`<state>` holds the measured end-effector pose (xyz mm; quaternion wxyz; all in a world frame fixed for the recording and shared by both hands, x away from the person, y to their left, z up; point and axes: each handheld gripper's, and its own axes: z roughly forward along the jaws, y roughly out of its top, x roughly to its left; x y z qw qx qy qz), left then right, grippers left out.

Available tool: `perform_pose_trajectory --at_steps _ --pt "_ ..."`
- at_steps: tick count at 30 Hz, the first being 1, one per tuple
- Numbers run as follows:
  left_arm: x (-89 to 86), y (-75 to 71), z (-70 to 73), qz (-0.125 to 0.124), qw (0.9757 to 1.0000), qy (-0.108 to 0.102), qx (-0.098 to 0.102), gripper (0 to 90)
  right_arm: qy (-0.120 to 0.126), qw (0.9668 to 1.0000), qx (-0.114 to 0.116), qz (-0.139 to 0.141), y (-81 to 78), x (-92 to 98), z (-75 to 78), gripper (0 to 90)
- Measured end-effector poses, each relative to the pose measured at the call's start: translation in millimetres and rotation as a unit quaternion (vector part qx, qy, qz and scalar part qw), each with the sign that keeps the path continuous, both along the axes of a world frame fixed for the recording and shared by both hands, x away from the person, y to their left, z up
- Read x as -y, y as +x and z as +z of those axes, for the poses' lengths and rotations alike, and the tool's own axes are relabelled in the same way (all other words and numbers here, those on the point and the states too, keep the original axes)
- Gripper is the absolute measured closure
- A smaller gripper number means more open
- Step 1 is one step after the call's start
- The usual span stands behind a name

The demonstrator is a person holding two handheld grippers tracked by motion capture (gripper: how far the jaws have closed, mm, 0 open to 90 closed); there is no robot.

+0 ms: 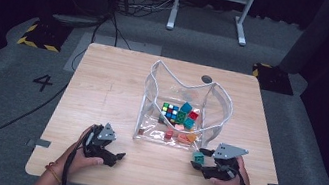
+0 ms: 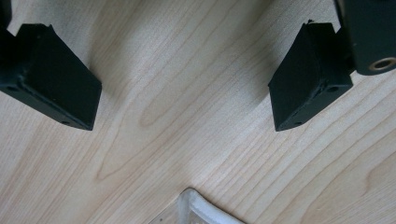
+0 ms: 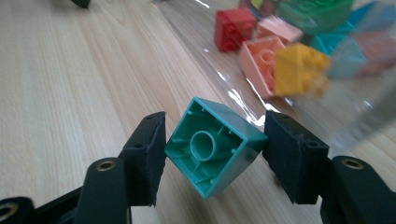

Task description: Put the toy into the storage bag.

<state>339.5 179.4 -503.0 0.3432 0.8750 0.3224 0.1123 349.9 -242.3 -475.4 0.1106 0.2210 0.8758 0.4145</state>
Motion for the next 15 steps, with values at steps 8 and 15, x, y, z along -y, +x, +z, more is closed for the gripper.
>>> perform_pose_trajectory --at_steps 8,15 --pt "0.0 0.0 0.0 0.0 1.0 0.0 0.0 9.4 0.004 0.9988 0.008 -0.048 1.0 34.8 3.9 40.9" --pt "0.0 0.0 0.0 0.0 1.0 0.0 0.0 9.4 0.025 0.9948 0.025 -0.096 14.6 66.2 18.5 40.9"
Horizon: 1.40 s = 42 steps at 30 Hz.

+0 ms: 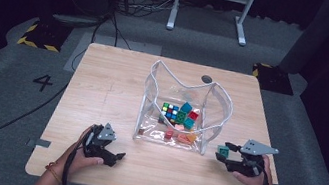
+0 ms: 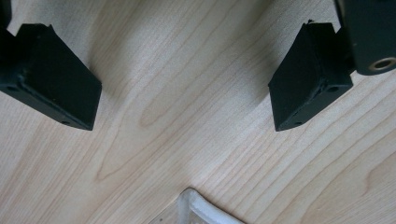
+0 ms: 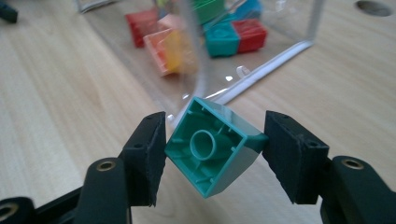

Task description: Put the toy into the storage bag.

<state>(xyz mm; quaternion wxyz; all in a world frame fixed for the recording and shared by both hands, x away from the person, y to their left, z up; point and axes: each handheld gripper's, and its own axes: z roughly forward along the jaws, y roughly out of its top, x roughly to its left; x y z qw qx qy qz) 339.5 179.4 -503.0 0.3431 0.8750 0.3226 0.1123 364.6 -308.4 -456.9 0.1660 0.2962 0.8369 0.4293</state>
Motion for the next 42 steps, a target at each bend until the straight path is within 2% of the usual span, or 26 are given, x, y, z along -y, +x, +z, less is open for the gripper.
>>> perform_pose_trajectory --at_steps 3,4,5,6,7,11,13,14,15,17,19,21,22,26,27,28,31,33,35,38,39,40,42 --pt "0.2 0.1 -0.3 0.001 1.0 -0.001 -0.001 9.3 0.005 0.9999 0.006 -0.008 5.9 6.3 6.9 40.9" --pt "0.2 0.2 -0.2 0.0 1.0 -0.001 -0.001 9.2 0.028 0.9996 0.002 -0.009 14.1 14.5 16.0 40.9" --pt "0.2 0.2 -0.2 0.0 1.0 -0.001 -0.001 9.2 0.035 0.9994 0.0 -0.008 17.0 17.6 19.4 40.9" --pt "0.2 0.2 -0.2 0.0 1.0 -0.001 -0.001 9.2 0.035 0.9994 0.0 -0.008 17.0 17.6 19.4 40.9" --pt "0.2 0.2 -0.3 0.001 1.0 -0.001 -0.001 9.2 0.035 0.9992 0.008 -0.017 26.3 24.8 29.9 40.9" --pt "0.2 0.2 -0.3 0.0 1.0 -0.001 -0.001 9.2 0.042 0.9985 0.021 -0.027 41.2 34.5 52.2 40.9" --pt "0.2 0.2 -0.2 0.0 1.0 -0.001 -0.001 9.2 0.044 0.9982 0.024 -0.032 44.5 35.3 58.2 40.9" --pt "0.2 0.2 -0.3 0.0 1.0 -0.001 -0.001 9.2 0.043 0.9977 0.035 -0.04 51.2 36.8 70.9 40.9" --pt "0.2 0.2 -0.3 0.0 1.0 -0.001 -0.001 9.2 0.049 0.9976 0.032 -0.038 54.9 37.3 77.2 40.9" --pt "0.2 0.2 -0.3 0.0 1.0 -0.001 -0.001 9.2 0.045 0.9966 0.05 -0.049 61.5 36.6 90.0 40.9" --pt "0.3 0.2 -0.3 0.001 1.0 -0.001 -0.001 9.2 0.056 0.9961 0.054 -0.043 67.3 34.7 102.5 40.9" --pt "0.3 0.2 -0.3 0.0 1.0 -0.001 -0.001 9.2 0.054 0.9954 0.065 -0.045 71.7 30.1 115.0 40.9" --pt "0.3 0.2 -0.3 0.0 1.0 -0.001 -0.001 9.2 0.054 0.9954 0.065 -0.045 71.7 30.1 115.0 40.9" --pt "0.3 0.2 -0.3 0.001 1.0 -0.001 0.0 9.2 0.057 0.9947 0.082 -0.021 77.9 12.2 142.1 40.9" --pt "0.3 0.2 -0.3 0.001 1.0 -0.001 0.0 9.2 0.057 0.9947 0.082 -0.021 77.9 12.2 142.1 40.9" --pt "0.1 0.2 -0.2 0.0 1.0 0.0 0.0 9.2 0.051 0.9948 0.087 -0.01 79.9 2.7 149.4 40.9" --pt "0.1 0.2 -0.2 0.0 1.0 0.0 0.0 9.2 0.051 0.9948 0.087 0.014 81.6 -15.7 156.8 40.9" --pt "0.3 0.2 -0.3 0.001 1.0 -0.001 -0.001 9.2 0.053 0.9946 0.087 0.021 82.6 -22.4 158.0 40.9" --pt "0.3 0.2 -0.3 0.001 1.0 -0.001 -0.001 9.2 0.053 0.9945 0.077 0.048 84.1 -40.5 158.5 40.9" --pt "0.3 0.2 -0.3 0.001 1.0 -0.001 -0.001 9.2 0.036 0.9938 0.067 0.081 86.1 -64.3 155.6 40.9" --pt "0.3 0.2 -0.3 0.001 1.0 -0.001 -0.001 9.2 0.036 0.9938 0.067 0.081 86.1 -64.3 155.6 40.9" --pt "0.3 0.1 -0.3 0.001 1.0 -0.001 -0.001 9.2 0.026 0.9925 0.062 0.102 88.3 -77.2 154.0 40.9" --pt "0.2 0.2 -0.2 0.0 1.0 0.0 -0.001 9.2 0.014 0.9912 0.059 0.118 89.5 -87.5 153.1 40.9"
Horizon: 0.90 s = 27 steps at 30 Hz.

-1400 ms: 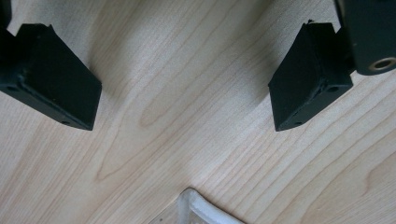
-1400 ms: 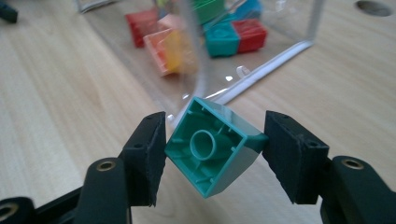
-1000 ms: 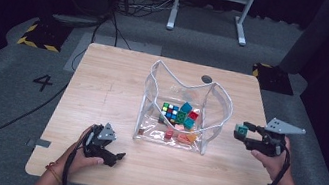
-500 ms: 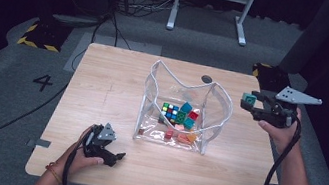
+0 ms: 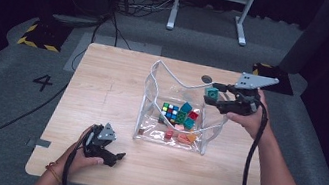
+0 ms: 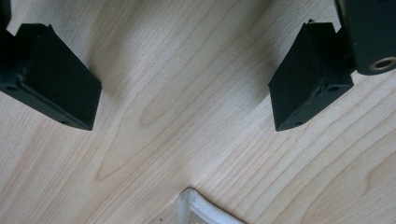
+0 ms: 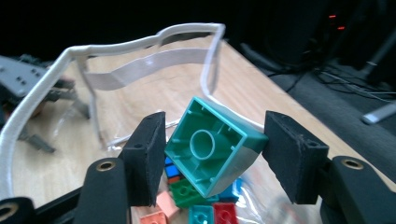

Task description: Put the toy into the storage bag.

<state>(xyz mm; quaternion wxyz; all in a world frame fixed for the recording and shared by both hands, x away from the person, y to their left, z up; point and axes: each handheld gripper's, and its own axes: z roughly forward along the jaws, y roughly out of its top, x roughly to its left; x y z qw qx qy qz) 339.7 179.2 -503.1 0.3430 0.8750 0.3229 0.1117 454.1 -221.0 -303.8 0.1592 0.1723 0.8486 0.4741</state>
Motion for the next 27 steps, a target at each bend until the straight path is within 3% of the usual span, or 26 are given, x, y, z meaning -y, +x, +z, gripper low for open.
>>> perform_pose_trajectory --at_steps 3,9,10,11,16,17,18,21,22,25,27 --pt "0.0 0.0 0.0 0.0 1.0 0.0 0.0 9.2 -0.019 0.9993 0.004 0.031 2.1 -15.6 0.1 41.0" --pt "0.0 0.0 0.0 0.0 1.0 0.0 0.0 9.2 -0.039 0.9982 0.0 0.045 9.0 -35.0 -1.6 41.0" --pt "0.0 0.0 0.0 0.0 1.0 0.0 0.0 9.2 -0.057 0.9971 -0.001 0.049 12.5 -42.9 -3.8 41.0" --pt "0.0 0.0 0.0 0.0 1.0 0.0 0.0 9.2 -0.057 0.9971 -0.001 0.049 12.5 -42.9 -3.8 41.0" --pt "-0.2 0.1 0.1 -0.001 1.0 0.002 0.0 9.2 -0.111 0.9919 -0.014 0.061 22.5 -57.8 -11.4 41.0" --pt "-0.2 0.1 0.1 -0.001 1.0 0.002 0.0 9.2 -0.111 0.9919 -0.014 0.061 22.5 -57.8 -11.4 41.0" --pt "-0.2 0.1 0.1 -0.001 1.0 0.002 0.0 9.2 -0.141 0.9878 -0.017 0.065 26.7 -63.1 -15.1 41.0" --pt "-0.2 0.2 0.1 -0.001 1.0 0.002 0.0 9.2 -0.156 0.985 -0.022 0.07 29.1 -67.6 -17.9 41.0" --pt "0.0 0.0 0.0 0.0 1.0 0.0 0.0 9.2 -0.184 0.9797 -0.028 0.073 30.4 -71.9 -20.2 41.0" --pt "0.0 0.0 0.0 0.0 1.0 0.0 0.0 9.2 -0.222 0.9723 -0.036 0.064 33.5 -75.6 -25.4 41.0" --pt "0.0 0.0 0.0 0.0 1.0 0.0 0.0 9.2 -0.251 0.9654 -0.037 0.062 36.1 -75.5 -27.4 40.9"
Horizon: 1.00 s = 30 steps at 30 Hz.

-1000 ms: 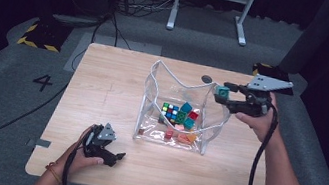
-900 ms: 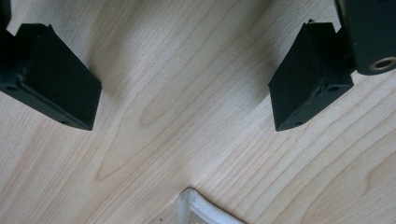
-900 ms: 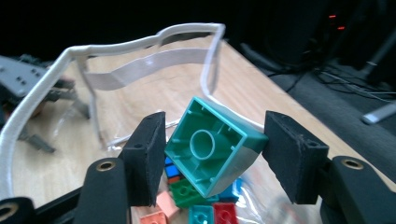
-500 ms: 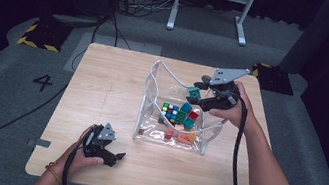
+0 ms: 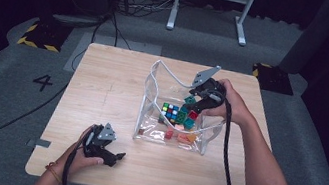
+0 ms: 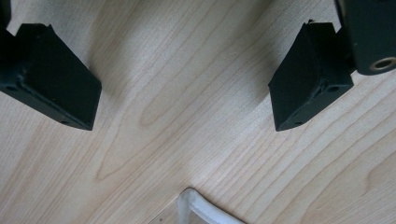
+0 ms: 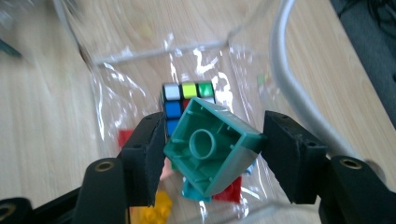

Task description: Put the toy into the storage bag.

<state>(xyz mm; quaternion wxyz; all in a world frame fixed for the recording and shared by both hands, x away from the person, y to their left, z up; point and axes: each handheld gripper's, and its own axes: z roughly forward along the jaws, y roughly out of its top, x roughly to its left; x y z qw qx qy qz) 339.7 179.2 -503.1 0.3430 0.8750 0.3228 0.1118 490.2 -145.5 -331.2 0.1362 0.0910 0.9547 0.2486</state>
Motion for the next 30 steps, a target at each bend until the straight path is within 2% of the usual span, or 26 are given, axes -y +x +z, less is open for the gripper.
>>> perform_pose_trajectory --at_steps 1,4,5,6,9,12,14,17,19,21,24,27,28,29,30 --pt "0.0 0.0 0.0 0.0 1.0 0.0 0.0 9.2 -0.002 1.0 -0.002 -0.002 0.2 0.2 -1.2 41.0" --pt "0.0 0.0 0.0 0.0 1.0 0.0 0.0 9.2 -0.03 0.9995 -0.013 -0.004 -0.4 3.1 -5.0 40.9" --pt "0.0 0.0 0.0 0.0 1.0 0.0 0.0 9.2 -0.03 0.9995 -0.013 -0.004 -0.4 3.1 -5.0 40.9" --pt "0.0 0.0 0.0 0.0 1.0 0.0 0.0 9.2 -0.04 0.9991 -0.013 -0.006 -0.1 4.7 -5.7 40.9" --pt "0.0 0.0 0.0 0.0 1.0 0.0 0.0 9.2 -0.065 0.9973 -0.025 -0.023 1.3 13.5 -7.9 40.9" --pt "0.1 0.0 -0.1 0.001 1.0 -0.001 0.0 9.2 -0.071 0.9964 -0.033 -0.033 3.3 20.4 -10.3 40.9" --pt "0.1 0.0 -0.1 0.001 1.0 -0.001 0.0 9.2 -0.097 0.9941 -0.024 -0.042 4.4 25.0 -11.6 40.9" --pt "0.2 0.0 -0.1 0.001 1.0 -0.001 0.0 9.2 -0.104 0.993 -0.023 -0.053 5.1 30.6 -11.8 40.8" --pt "0.2 0.0 -0.1 0.001 1.0 -0.001 0.0 9.2 -0.1 0.9932 -0.03 -0.051 4.4 34.4 -11.6 40.8" --pt "0.2 0.0 -0.1 0.001 1.0 -0.001 0.0 9.2 -0.105 0.9928 -0.024 -0.053 3.2 35.4 -11.0 40.7" --pt "0.1 0.0 -0.1 0.001 1.0 -0.001 0.0 9.2 -0.095 0.9938 -0.024 -0.053 2.3 36.1 -10.2 40.3" --pt "0.1 0.0 -0.1 0.001 1.0 -0.001 0.0 9.2 -0.068 0.9961 -0.02 -0.053 -0.3 37.2 -8.9 37.7" --pt "0.1 0.0 -0.1 0.001 1.0 -0.001 0.0 9.2 -0.068 0.9961 -0.02 -0.053 -0.3 37.2 -8.9 37.7" --pt "0.1 0.0 -0.1 0.001 1.0 -0.001 0.0 9.2 -0.046 0.9974 -0.019 -0.052 -2.7 39.7 -7.5 36.4" --pt "0.1 0.1 -0.1 0.0 1.0 -0.001 0.0 9.2 -0.046 0.9974 -0.019 -0.052 -2.7 39.7 -7.5 36.4"
